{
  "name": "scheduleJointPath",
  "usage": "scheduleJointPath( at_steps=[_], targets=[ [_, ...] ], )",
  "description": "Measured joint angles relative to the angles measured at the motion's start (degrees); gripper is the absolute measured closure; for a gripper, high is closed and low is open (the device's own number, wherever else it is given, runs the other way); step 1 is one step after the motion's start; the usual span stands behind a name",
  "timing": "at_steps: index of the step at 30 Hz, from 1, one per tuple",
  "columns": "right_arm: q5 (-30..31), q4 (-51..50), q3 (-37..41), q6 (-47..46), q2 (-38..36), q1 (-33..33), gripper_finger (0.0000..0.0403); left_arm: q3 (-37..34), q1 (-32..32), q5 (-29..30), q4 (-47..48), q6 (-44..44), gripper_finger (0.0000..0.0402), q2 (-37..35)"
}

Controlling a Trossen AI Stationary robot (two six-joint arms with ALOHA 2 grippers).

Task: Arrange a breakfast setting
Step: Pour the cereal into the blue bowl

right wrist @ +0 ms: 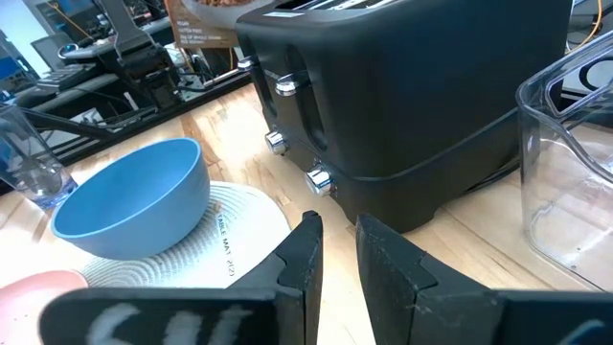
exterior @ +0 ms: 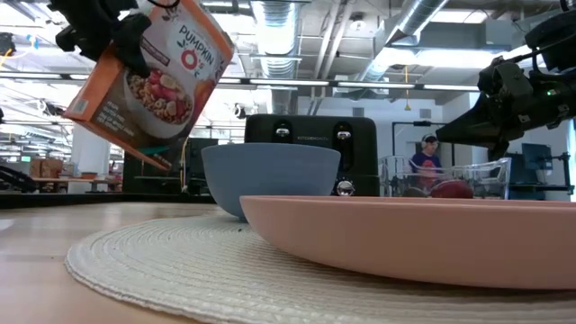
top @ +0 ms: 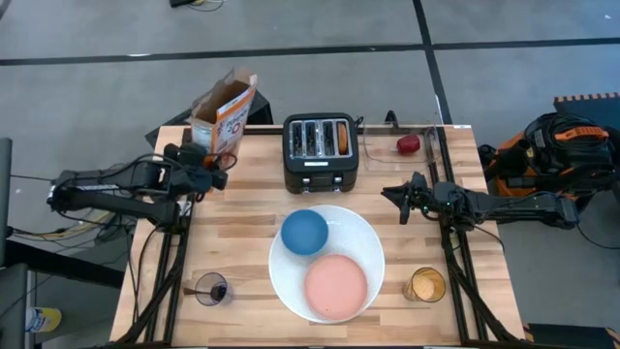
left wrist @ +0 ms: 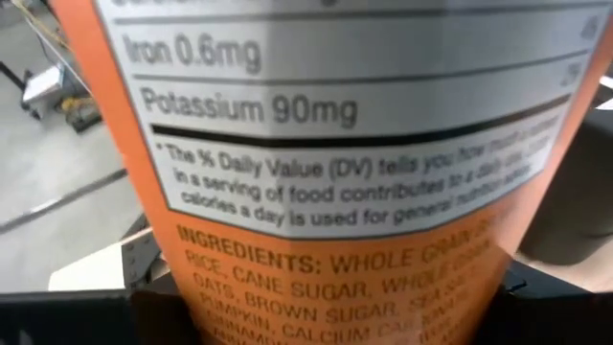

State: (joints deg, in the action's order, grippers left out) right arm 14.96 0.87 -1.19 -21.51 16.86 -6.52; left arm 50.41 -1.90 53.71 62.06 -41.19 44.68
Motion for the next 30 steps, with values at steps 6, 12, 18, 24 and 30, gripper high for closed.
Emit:
scheduleJointPath(
  at_steps=[6,12,18,24,30],
  targets=[
    [0.0,0.0,0.0,0.0,0.0,0.0,0.0312,0.0,2.2,2.3,0.2,-1.0,0.0187,-0.1],
    [0.0,0.0,0.0,0.0,0.0,0.0,0.0312,0.0,6.5,7.6,0.0,-1.5,0.0187,-0.1],
    [0.0,0.0,0.0,0.0,0.0,0.0,0.0312,0.0,8.7,10.2,0.2,-1.5,0.0187,-0.1],
    [0.0,0.0,0.0,0.0,0.0,0.0,0.0312,0.0,10.8,12.3,0.3,4.8,0.0187,-0.1],
    [0.0,0.0,0.0,0.0,0.0,0.0,0.0312,0.0,15.2,13.7,0.2,11.1,0.0187,-0.1]
  ],
)
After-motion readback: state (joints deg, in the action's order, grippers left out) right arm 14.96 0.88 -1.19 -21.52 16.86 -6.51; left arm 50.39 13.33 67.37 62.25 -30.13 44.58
